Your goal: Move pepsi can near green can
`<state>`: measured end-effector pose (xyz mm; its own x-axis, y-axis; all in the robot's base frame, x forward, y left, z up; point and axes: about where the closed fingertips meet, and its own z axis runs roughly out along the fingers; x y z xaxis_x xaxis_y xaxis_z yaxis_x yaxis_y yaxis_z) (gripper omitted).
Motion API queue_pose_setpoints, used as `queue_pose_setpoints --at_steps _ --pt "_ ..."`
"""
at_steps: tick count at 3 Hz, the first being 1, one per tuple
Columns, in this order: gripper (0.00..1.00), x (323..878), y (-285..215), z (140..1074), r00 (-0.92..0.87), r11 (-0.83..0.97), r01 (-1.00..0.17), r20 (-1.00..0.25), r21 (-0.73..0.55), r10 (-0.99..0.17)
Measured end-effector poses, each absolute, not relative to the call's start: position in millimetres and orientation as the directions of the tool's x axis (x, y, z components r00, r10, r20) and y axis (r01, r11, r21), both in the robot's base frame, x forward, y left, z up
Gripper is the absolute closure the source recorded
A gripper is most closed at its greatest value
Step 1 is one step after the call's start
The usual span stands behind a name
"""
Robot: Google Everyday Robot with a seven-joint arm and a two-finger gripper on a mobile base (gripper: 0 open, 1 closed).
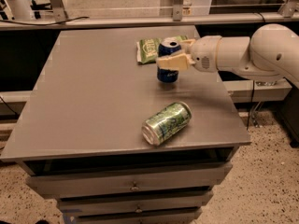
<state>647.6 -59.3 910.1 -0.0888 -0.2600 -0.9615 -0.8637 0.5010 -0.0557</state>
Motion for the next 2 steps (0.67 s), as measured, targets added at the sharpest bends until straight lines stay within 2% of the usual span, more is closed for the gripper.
queue_pose_setpoints --at_steps 2 --pt "1.00 631.5 -108.2 895.3 -0.163 0.580 -0.814 -0.943 -0.037 -0.289"
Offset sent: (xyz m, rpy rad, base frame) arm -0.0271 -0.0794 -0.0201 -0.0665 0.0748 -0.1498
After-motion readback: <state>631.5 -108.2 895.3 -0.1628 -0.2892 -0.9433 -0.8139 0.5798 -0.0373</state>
